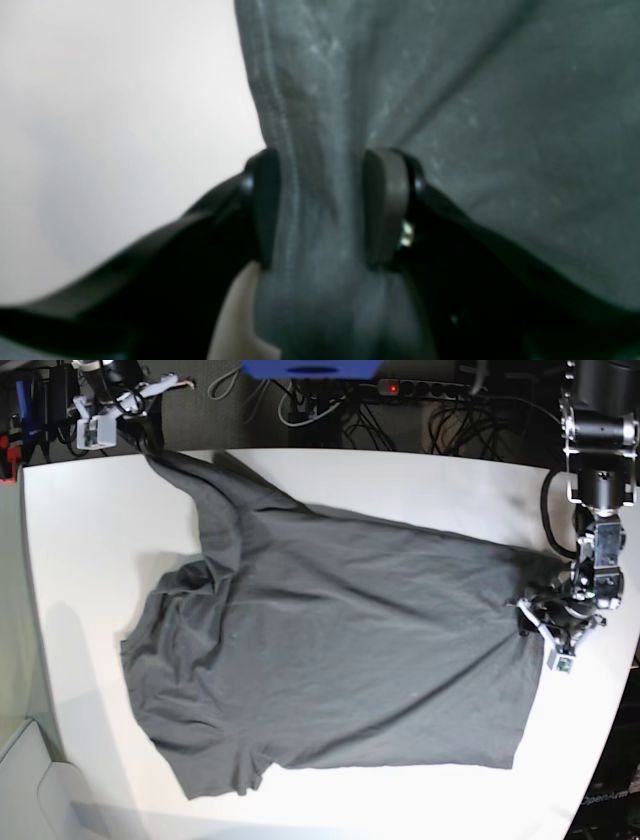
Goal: Layout the t-shirt on the table in an organized manner, then fold the t-shirt properly
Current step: 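Release the sleeve and move the right gripper back over the shirt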
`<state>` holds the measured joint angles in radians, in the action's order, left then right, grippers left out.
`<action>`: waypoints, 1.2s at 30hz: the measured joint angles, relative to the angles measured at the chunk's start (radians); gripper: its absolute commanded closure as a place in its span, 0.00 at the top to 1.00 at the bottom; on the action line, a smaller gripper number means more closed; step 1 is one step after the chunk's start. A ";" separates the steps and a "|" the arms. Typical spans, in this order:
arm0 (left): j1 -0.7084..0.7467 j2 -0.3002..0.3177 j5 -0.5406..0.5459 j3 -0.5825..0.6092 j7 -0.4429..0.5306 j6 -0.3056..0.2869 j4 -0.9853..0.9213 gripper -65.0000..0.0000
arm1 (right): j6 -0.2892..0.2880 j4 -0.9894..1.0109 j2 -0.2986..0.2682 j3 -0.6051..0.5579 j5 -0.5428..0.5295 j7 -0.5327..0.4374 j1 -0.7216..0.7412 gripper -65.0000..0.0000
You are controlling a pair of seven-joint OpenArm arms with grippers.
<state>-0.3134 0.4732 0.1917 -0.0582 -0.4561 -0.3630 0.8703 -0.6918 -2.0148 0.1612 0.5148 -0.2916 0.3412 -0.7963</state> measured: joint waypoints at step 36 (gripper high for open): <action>0.319 -0.052 -0.018 -0.201 -0.195 -0.007 0.474 0.93 | -0.004 0.154 -0.099 -0.020 0.309 0.710 0.938 0.00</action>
<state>0.0051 0.4210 0.1734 -0.2588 -0.6514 -0.3702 1.3441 -0.6956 -1.8610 0.0624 0.4946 0.0174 1.0508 0.1417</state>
